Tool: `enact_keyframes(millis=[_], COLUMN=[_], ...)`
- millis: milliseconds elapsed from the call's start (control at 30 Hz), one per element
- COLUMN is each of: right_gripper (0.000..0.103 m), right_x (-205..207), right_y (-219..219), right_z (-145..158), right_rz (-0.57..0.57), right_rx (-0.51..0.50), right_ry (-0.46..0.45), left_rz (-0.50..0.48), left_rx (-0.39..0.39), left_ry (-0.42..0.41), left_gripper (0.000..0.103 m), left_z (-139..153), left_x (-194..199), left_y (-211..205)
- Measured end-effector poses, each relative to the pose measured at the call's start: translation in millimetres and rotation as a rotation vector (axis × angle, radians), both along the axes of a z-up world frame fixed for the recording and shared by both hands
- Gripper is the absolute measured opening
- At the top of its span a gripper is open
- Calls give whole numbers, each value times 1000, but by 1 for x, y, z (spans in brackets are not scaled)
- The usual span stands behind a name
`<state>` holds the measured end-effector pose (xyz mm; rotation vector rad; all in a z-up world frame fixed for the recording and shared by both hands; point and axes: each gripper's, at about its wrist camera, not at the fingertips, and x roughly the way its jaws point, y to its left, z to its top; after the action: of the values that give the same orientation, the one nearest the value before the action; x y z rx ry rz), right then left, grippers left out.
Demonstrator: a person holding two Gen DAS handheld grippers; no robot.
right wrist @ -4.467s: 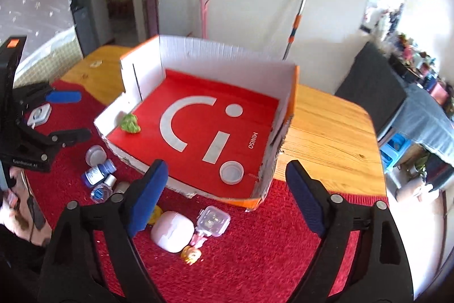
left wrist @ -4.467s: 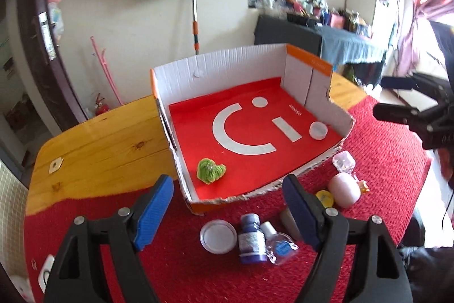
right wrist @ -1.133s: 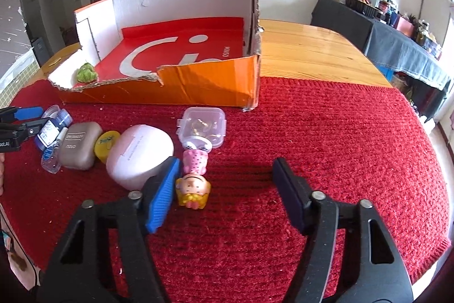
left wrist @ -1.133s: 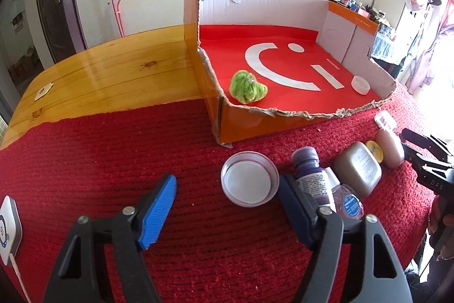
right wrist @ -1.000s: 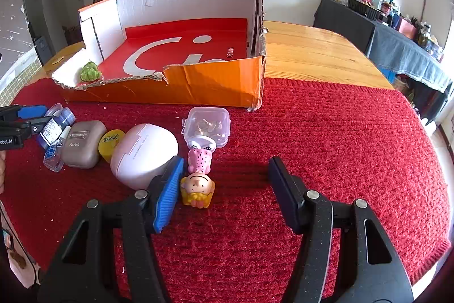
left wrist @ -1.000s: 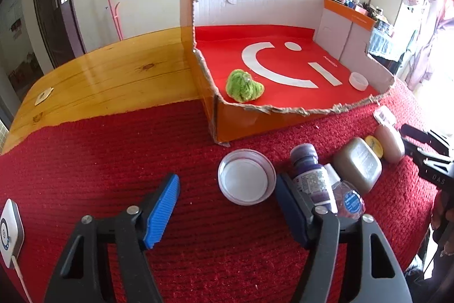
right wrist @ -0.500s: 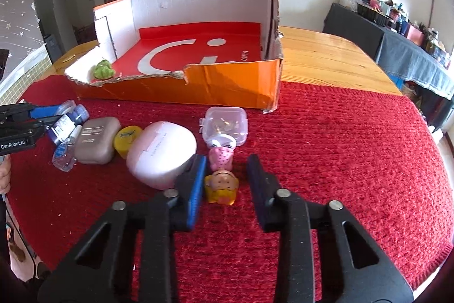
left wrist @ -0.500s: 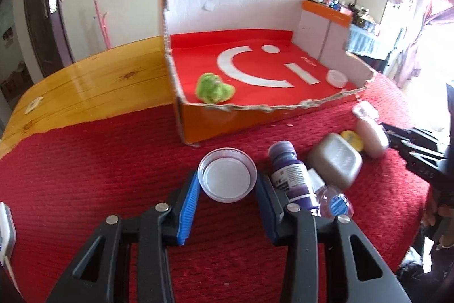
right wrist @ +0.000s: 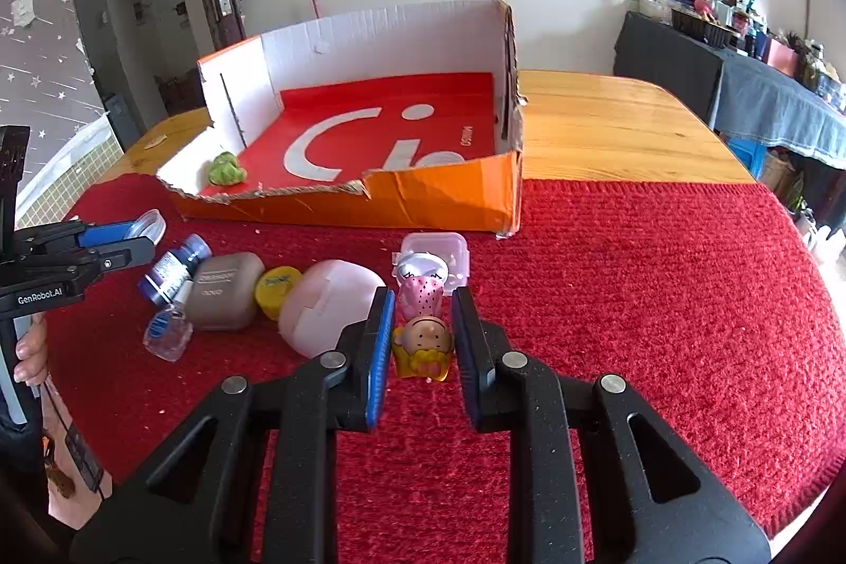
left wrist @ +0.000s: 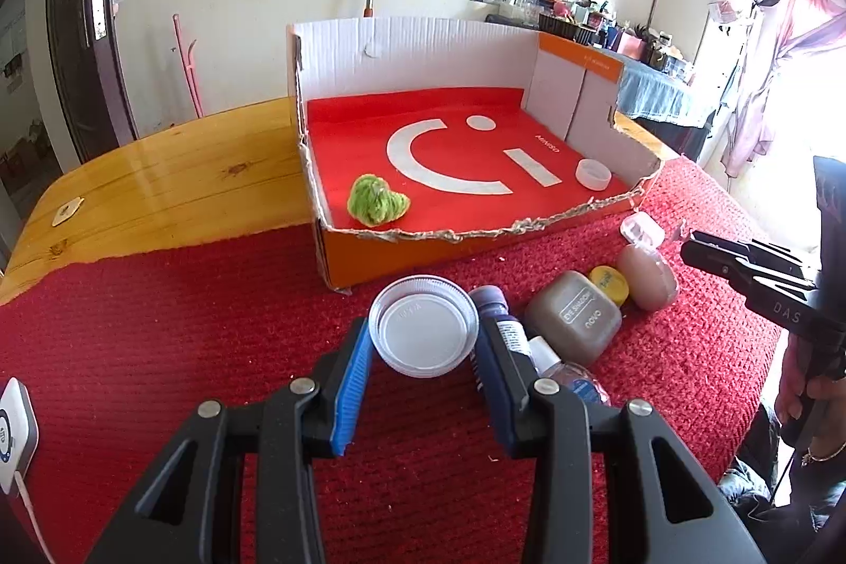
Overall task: Organize objects
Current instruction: 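Grasp the clear round lid with the left tool while the right tool grasps the pink doll, then carry the clear lid and pink doll into the box with both tools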
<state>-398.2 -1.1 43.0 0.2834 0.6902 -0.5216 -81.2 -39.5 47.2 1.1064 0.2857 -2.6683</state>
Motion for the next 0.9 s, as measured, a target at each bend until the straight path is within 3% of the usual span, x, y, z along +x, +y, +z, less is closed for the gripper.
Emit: enact_keyframes(millis=[367,600,900], right_gripper=[21,21,21], right_x=[0,3,31], right_y=[2,2,-2], right_z=[4,15,39], right_rz=[19,38,98], right_rx=[12,6,6], right_ry=[-10,-30,-54], left_rz=[7,-12,-36], left_rx=[25,30,38], left_ry=[5,37,37], left_gripper=[42,42,42], left_z=[1,17,38], left_x=[3,2,-30], left_y=[1,6,2])
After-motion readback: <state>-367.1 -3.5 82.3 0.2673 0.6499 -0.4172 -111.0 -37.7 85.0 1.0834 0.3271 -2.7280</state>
